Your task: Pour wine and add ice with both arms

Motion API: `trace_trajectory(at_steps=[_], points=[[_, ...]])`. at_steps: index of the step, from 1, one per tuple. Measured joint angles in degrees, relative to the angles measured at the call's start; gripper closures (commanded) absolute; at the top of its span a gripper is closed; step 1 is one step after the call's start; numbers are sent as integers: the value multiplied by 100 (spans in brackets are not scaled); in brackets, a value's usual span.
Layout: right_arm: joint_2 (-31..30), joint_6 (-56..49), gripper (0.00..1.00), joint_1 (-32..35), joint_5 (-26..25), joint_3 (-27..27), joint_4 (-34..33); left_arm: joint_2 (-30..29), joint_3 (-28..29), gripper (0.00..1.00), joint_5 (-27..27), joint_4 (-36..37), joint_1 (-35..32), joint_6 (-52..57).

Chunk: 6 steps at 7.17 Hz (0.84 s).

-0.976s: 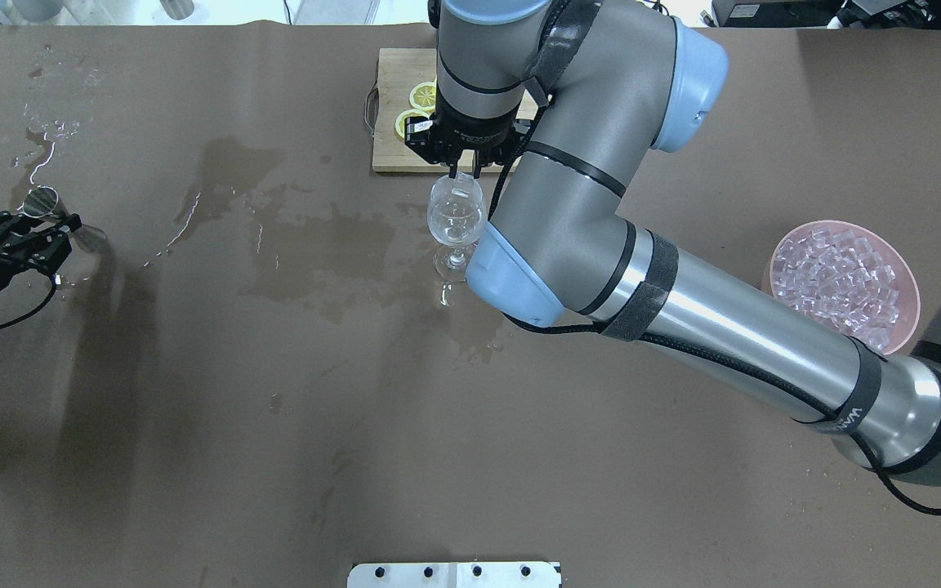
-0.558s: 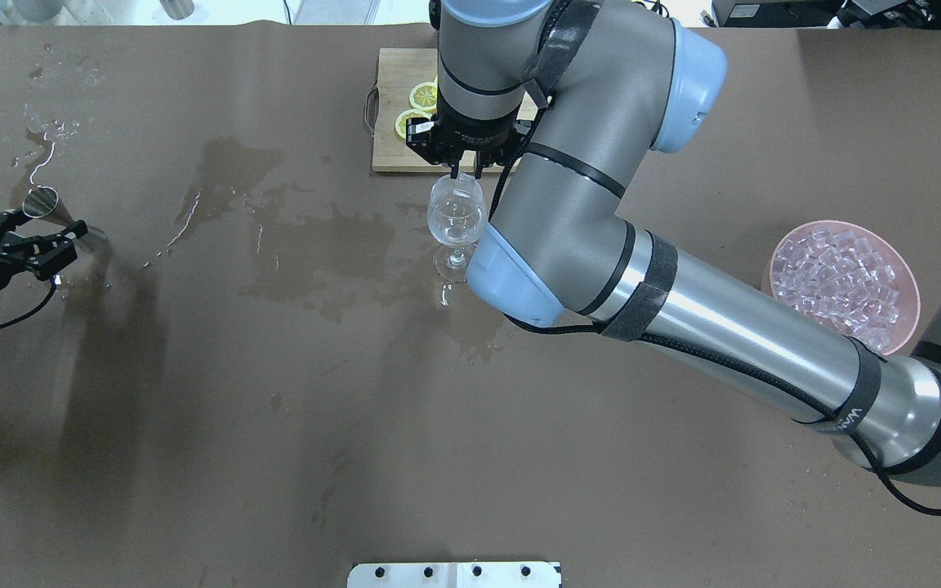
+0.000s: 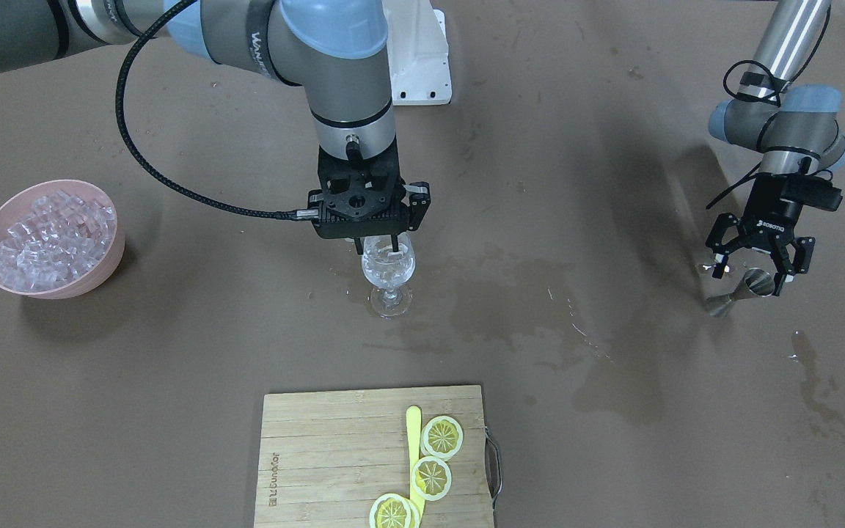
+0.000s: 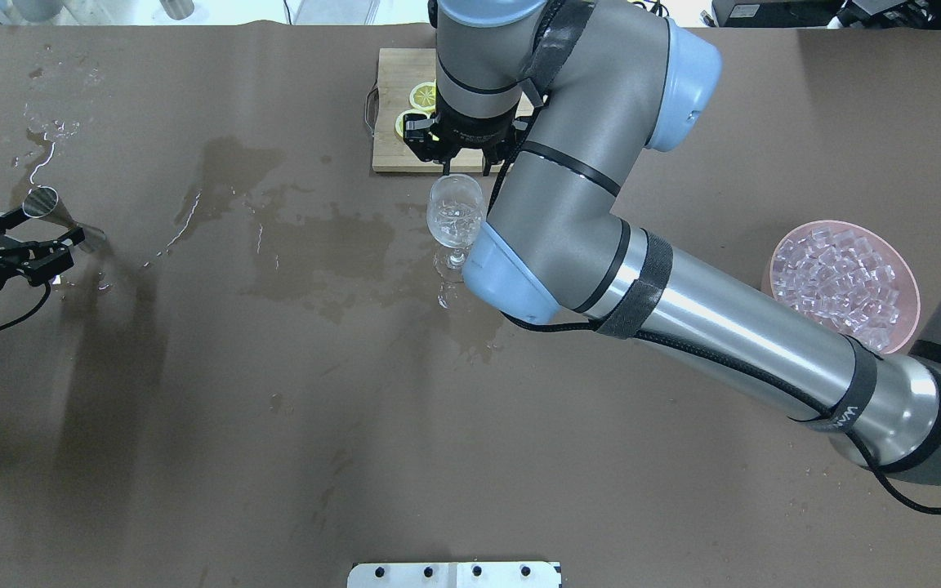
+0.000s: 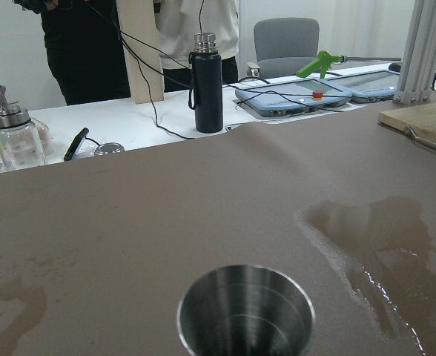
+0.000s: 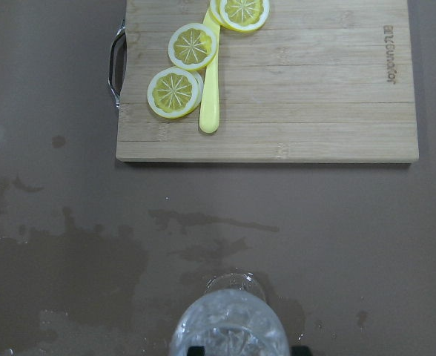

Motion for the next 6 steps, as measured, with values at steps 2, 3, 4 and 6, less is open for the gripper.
trace_trajectory(at_steps=[2, 3, 4, 6], points=[[85, -3, 28, 6, -5, 7, -12, 336, -313, 3, -216, 40, -18, -6], [118, -29, 24, 45, 13, 62, -37, 448, -455, 3, -303, 56, -24, -21], [88, -81, 19, 130, 66, 197, -157, 617, -668, 3, -467, 125, -36, -85], [-459, -339, 11, 414, 325, 1062, -693, 1065, -1559, 3, -1056, 844, -258, -225]])
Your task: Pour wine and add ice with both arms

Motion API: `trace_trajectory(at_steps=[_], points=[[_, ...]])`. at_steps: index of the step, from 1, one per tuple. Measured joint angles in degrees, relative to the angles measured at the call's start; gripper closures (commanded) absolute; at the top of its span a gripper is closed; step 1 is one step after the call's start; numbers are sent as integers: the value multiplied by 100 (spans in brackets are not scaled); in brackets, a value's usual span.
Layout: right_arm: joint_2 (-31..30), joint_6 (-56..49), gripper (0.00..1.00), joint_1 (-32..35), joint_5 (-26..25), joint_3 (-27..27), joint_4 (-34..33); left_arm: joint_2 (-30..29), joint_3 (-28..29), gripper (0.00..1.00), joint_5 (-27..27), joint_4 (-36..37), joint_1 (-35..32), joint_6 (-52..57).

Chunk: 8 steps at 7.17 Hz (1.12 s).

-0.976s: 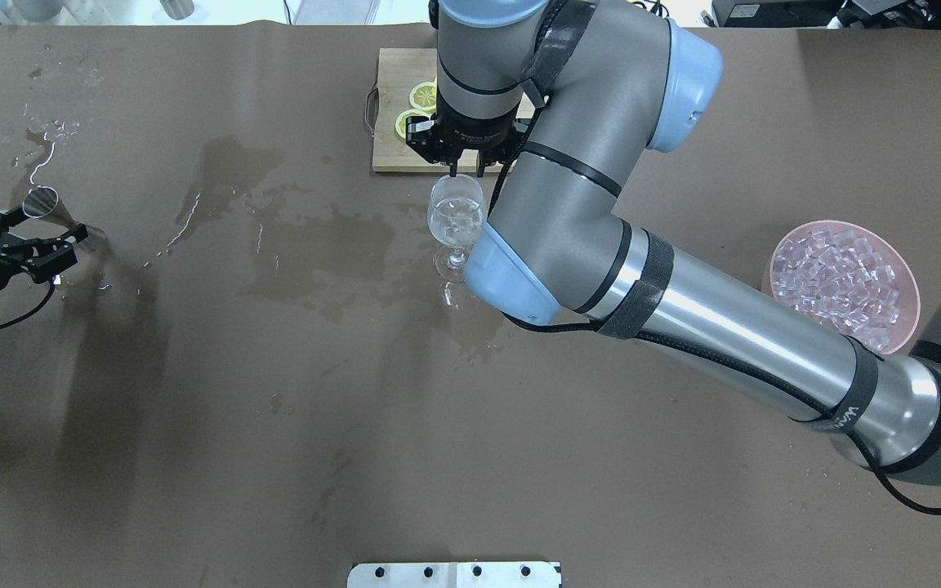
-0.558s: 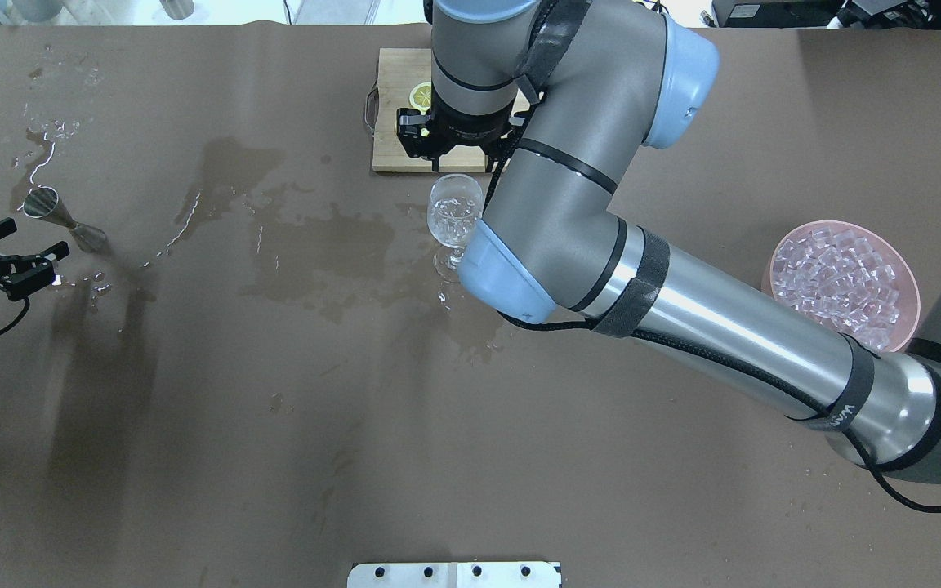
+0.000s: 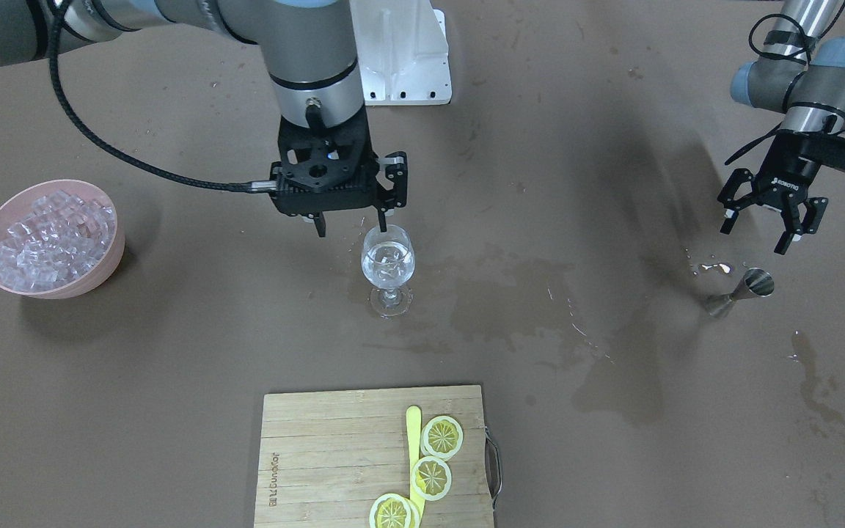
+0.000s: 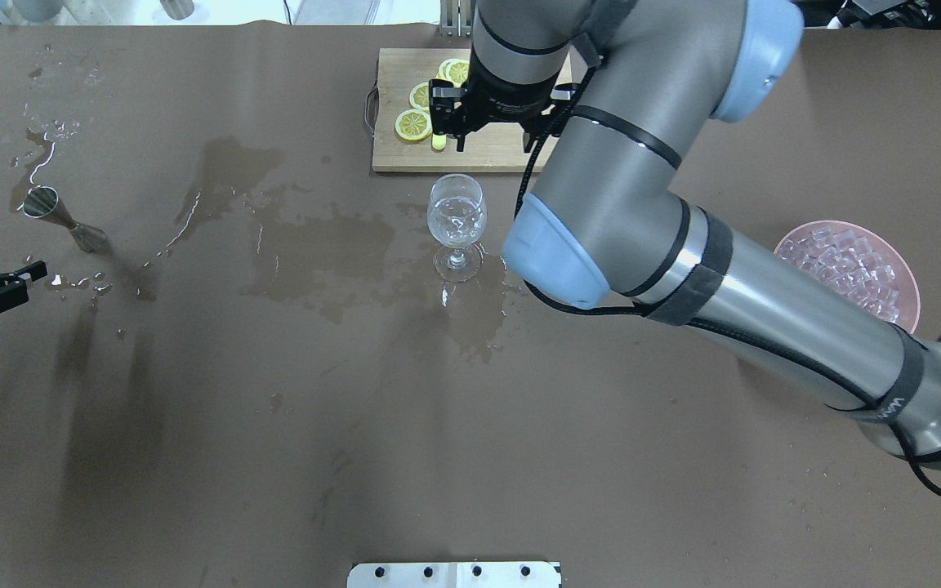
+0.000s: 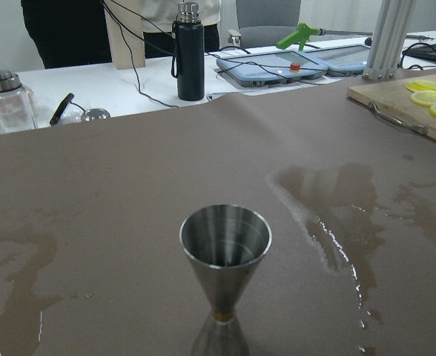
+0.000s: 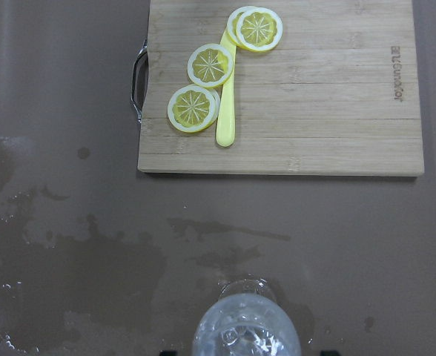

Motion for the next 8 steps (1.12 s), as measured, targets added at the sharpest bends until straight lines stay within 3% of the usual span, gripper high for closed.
trace_trajectory(at_steps=[2, 4, 6, 8], points=[[-1177, -447, 8, 423, 306, 1290, -456, 68, -978, 3, -1301, 1662, -888, -22], [-2152, -1311, 8, 932, 383, 2215, -1002, -655, -1363, 3, -3005, 3805, -2190, 154], [-3047, -2606, 8, 1692, 575, 2485, -1212, -1718, -1405, 3, -4107, 6199, -3183, 1162], [-3713, -3827, 8, 2603, 915, 2238, -1216, -2430, -1389, 3, -4343, 8108, -3662, 2250]])
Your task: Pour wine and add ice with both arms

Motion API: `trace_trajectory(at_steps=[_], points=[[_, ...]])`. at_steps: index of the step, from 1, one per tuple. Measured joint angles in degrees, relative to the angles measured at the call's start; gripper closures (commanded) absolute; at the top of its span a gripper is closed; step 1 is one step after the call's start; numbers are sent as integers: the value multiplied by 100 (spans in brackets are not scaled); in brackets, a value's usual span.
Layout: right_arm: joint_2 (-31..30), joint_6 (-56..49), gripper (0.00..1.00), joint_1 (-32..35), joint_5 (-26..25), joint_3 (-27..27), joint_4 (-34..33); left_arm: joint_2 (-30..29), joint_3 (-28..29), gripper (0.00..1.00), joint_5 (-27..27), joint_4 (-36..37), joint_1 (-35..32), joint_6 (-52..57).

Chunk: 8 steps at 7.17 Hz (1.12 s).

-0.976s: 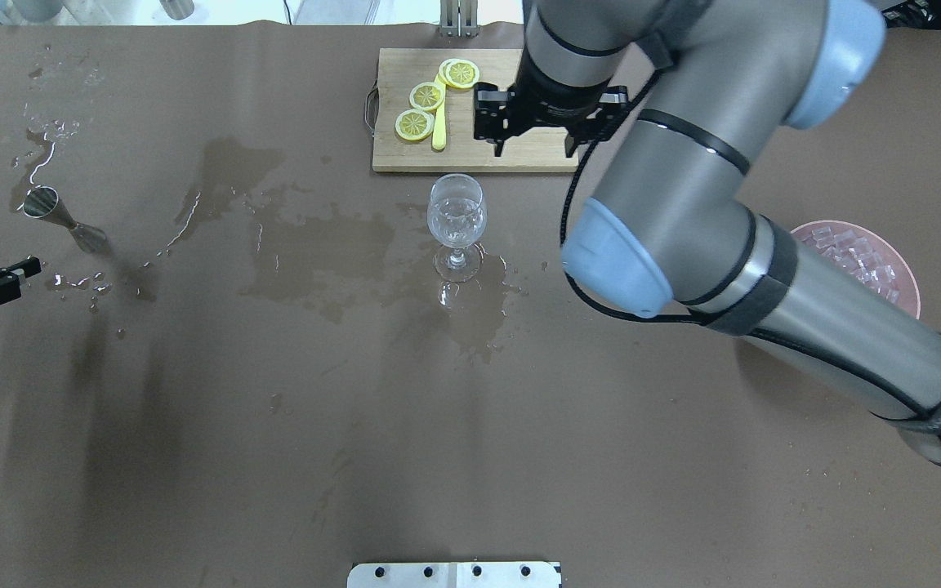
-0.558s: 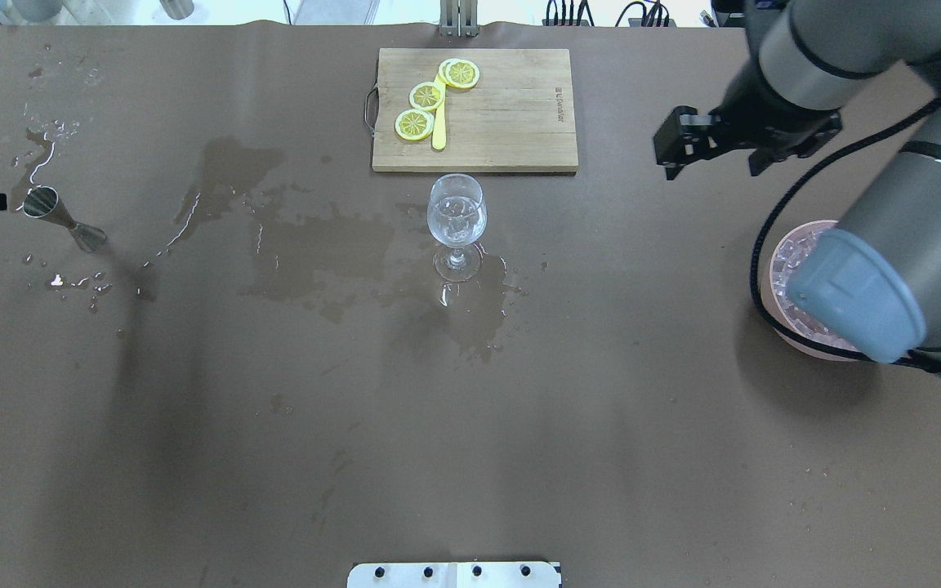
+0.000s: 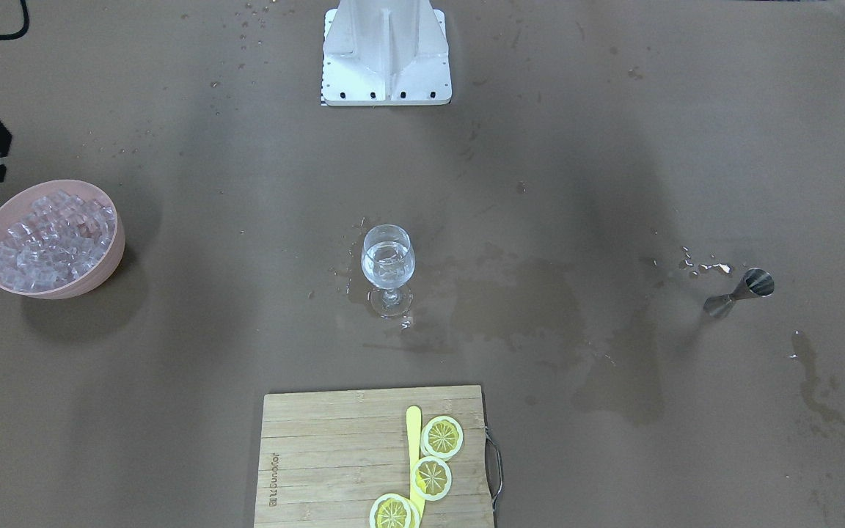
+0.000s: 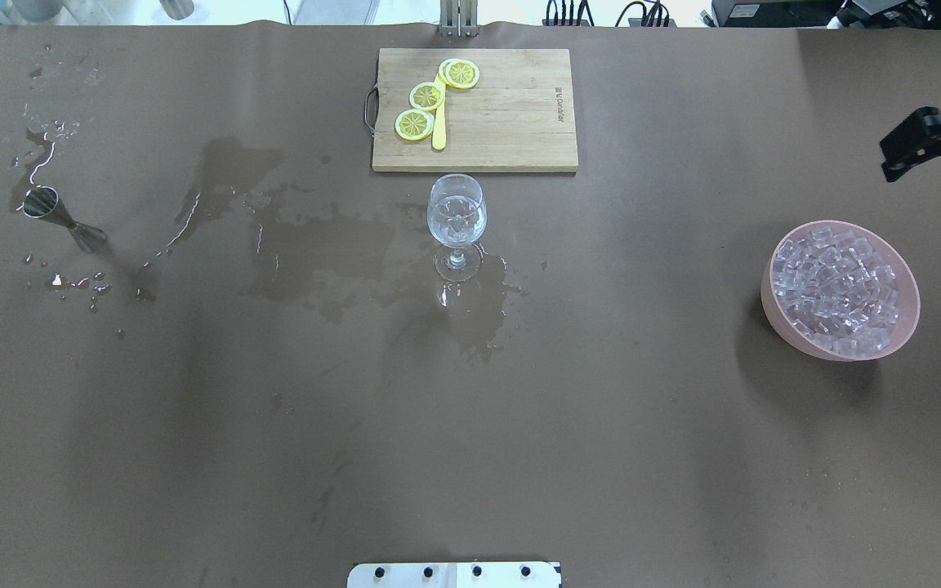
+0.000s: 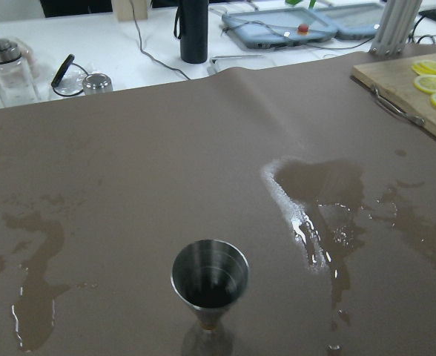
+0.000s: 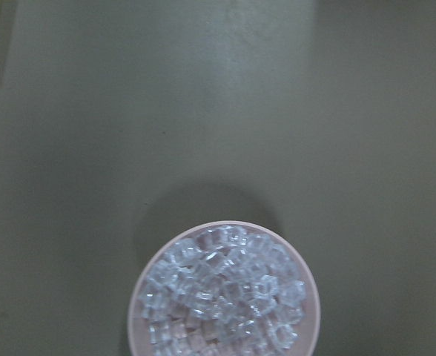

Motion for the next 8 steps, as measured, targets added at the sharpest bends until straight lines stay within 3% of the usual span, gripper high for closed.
trace_trajectory(at_steps=[2, 4, 6, 8], points=[[-265, -1155, 4, 784, 232, -787, 46, -271, 95, 3, -132, 976, -285, 523], [-338, -2059, 1, 1383, 475, -2007, 460, -448, 286, 3, -385, 1334, -537, 759], [-431, -2260, 1, 1670, 792, -3188, 1452, -533, 749, 3, -377, 1501, -807, 1397], [-441, -2258, 0, 1764, 980, -3851, 1909, -582, 1116, 3, -246, 1567, -908, 1749]])
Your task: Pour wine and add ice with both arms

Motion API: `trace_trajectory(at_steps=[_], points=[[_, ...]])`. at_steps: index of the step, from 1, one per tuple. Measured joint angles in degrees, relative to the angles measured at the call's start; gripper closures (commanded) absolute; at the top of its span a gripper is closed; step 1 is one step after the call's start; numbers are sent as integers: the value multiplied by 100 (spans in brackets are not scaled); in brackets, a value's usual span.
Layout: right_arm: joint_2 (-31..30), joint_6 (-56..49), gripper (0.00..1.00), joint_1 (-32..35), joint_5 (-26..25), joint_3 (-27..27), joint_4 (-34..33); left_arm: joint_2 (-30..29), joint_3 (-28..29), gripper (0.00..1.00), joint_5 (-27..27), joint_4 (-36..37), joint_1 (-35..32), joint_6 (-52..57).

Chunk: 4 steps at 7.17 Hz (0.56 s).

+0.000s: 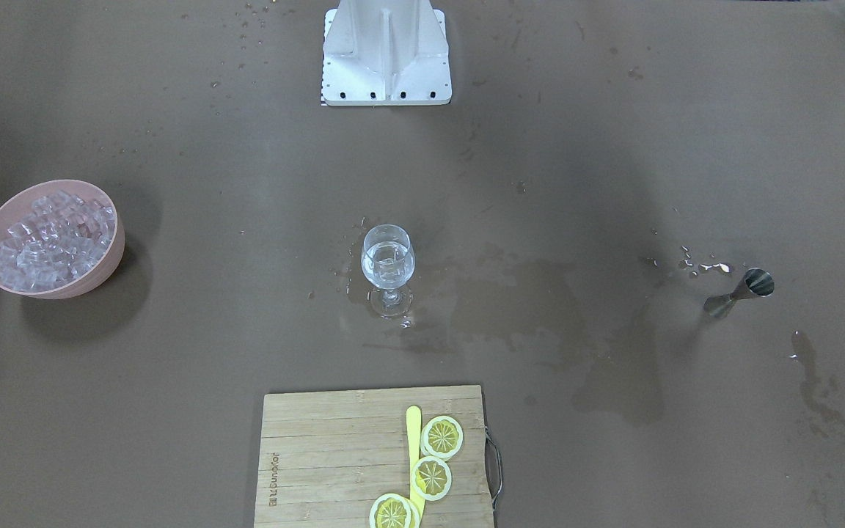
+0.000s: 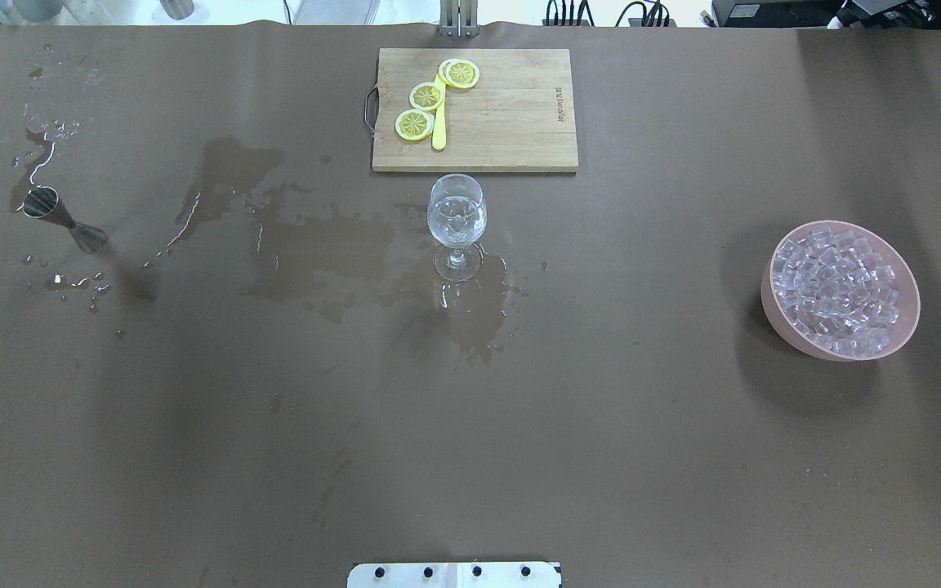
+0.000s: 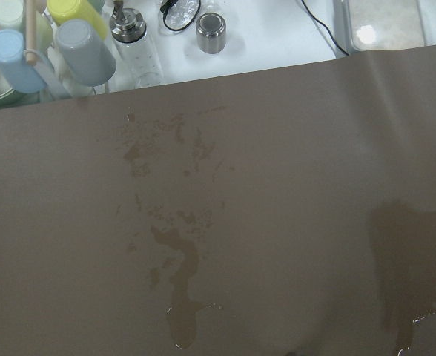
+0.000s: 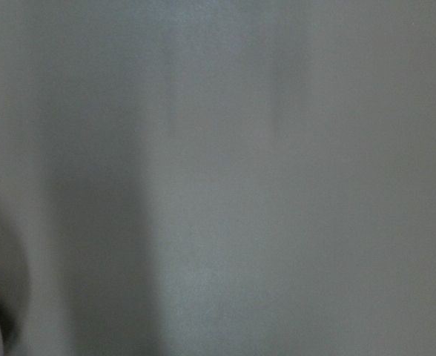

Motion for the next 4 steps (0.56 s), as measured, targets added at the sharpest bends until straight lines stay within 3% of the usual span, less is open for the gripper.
trace_trajectory(at_steps=[4], points=[[-41, -14, 0, 84, 90, -266, 119, 54, 218, 3, 14, 26, -11, 62]])
